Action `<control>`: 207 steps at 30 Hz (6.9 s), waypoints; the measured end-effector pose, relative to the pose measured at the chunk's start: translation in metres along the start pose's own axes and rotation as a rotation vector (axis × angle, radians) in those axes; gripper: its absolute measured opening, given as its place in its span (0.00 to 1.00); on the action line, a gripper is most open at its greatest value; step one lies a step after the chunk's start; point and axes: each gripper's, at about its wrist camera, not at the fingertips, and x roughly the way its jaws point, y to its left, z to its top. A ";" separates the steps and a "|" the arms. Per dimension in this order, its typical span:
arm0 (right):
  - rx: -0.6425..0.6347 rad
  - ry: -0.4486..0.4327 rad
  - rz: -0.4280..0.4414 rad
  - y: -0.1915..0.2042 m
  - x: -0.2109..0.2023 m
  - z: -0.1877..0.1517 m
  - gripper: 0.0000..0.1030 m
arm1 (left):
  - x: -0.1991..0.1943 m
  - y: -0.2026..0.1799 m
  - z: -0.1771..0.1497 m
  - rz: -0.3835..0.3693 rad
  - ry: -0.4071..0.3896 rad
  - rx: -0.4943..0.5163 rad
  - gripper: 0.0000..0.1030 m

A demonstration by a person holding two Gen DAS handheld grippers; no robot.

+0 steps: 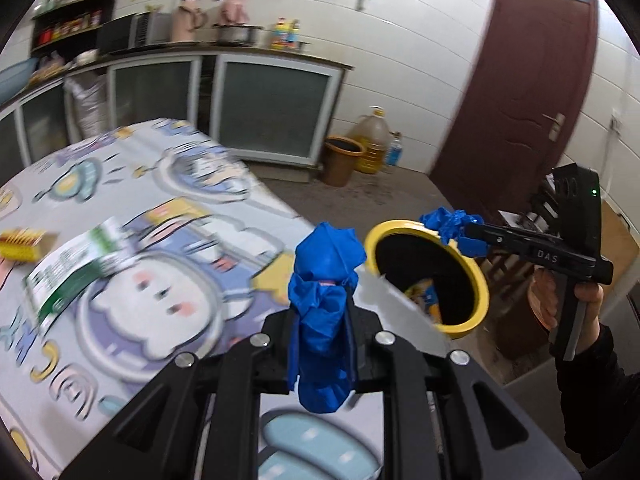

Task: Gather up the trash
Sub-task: 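Carry both blue gloves over the bin and open both tools to drop them, then move both open tools back over the table, then grasp the green-white milk carton with the right tool while the left tool grasps the yellow spice box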

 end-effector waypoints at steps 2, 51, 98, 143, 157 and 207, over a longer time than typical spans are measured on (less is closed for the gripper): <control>0.022 -0.011 -0.023 -0.013 -0.006 -0.002 0.13 | 0.012 -0.020 0.010 -0.017 0.001 0.032 0.16; 0.256 0.092 -0.231 -0.147 0.010 -0.071 0.13 | 0.159 -0.174 0.065 -0.141 0.062 0.243 0.16; 0.240 0.098 -0.237 -0.109 0.003 -0.061 0.63 | 0.106 -0.053 0.062 0.011 -0.012 -0.040 0.92; -1.477 0.516 0.345 0.376 0.306 0.062 0.92 | -0.173 0.256 -0.105 0.477 -0.208 -0.567 0.92; -1.458 0.791 0.377 0.388 0.371 0.051 0.83 | -0.163 0.286 -0.099 0.471 -0.202 -0.617 0.92; -0.747 0.350 0.447 0.180 0.177 0.103 0.50 | 0.036 0.392 0.009 0.151 0.061 -1.180 0.92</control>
